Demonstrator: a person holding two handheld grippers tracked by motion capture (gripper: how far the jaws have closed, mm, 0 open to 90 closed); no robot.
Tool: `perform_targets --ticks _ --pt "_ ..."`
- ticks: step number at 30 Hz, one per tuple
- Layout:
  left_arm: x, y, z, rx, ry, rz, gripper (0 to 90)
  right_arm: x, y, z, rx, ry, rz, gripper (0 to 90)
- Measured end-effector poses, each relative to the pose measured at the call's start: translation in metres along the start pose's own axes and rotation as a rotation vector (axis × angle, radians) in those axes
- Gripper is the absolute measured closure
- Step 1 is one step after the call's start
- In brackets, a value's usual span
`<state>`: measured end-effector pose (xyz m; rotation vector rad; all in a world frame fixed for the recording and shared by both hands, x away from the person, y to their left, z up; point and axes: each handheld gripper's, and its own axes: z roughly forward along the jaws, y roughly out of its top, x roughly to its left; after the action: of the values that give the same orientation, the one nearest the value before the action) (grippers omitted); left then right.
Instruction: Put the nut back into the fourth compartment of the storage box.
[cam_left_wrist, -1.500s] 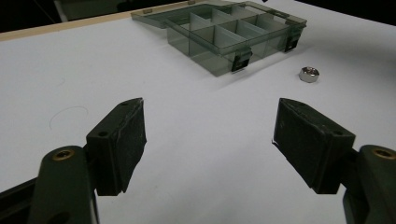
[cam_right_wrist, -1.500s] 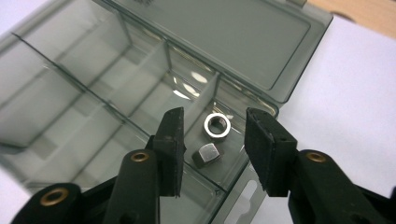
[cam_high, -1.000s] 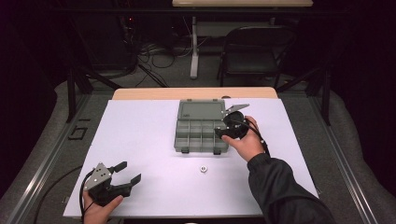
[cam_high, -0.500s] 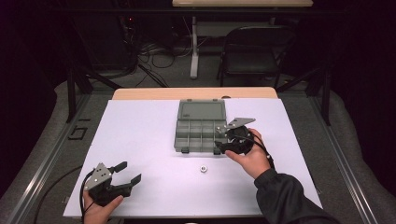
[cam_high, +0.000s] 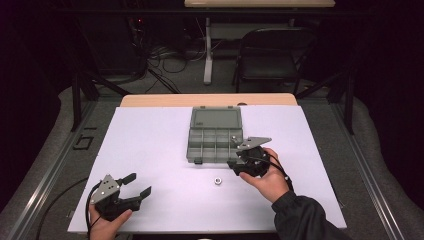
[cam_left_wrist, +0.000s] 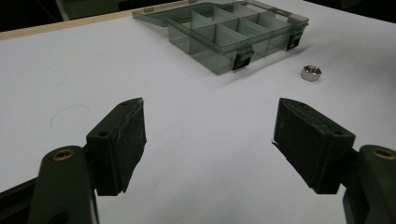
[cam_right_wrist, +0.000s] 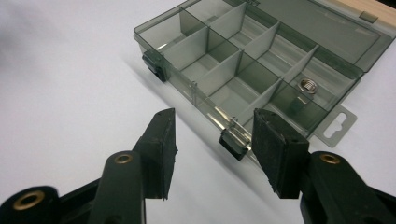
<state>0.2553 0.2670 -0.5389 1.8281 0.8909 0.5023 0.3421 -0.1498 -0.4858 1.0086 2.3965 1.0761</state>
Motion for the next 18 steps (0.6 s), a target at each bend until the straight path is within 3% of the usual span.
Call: perform_targets --ticks 9,10,12,14,16,17,18 --pt "0.000 0.000 0.000 0.000 -0.002 0.001 25.3 0.013 -0.011 0.009 -0.014 0.035 -0.001 57.5" --pt "0.000 0.000 0.000 0.000 -0.003 -0.001 25.3 0.014 -0.011 0.008 0.034 0.048 -0.007 58.1" --pt "0.000 0.000 0.000 0.000 -0.004 0.001 25.3 0.019 -0.018 0.016 -0.020 0.067 0.007 59.2" --pt "0.000 0.000 0.000 0.002 -0.004 0.003 25.3 0.023 -0.022 0.021 0.013 0.085 0.001 59.3" --pt "0.000 0.000 0.001 0.002 -0.003 0.001 25.3 0.028 -0.027 0.030 0.006 0.095 0.011 59.3" --pt "0.000 0.000 0.001 0.003 -0.004 0.002 25.3 0.029 -0.028 0.032 0.061 0.105 -0.002 59.3" --pt "0.000 0.000 0.001 0.005 -0.004 0.002 25.3 0.031 -0.030 0.036 0.060 0.108 -0.004 59.4"
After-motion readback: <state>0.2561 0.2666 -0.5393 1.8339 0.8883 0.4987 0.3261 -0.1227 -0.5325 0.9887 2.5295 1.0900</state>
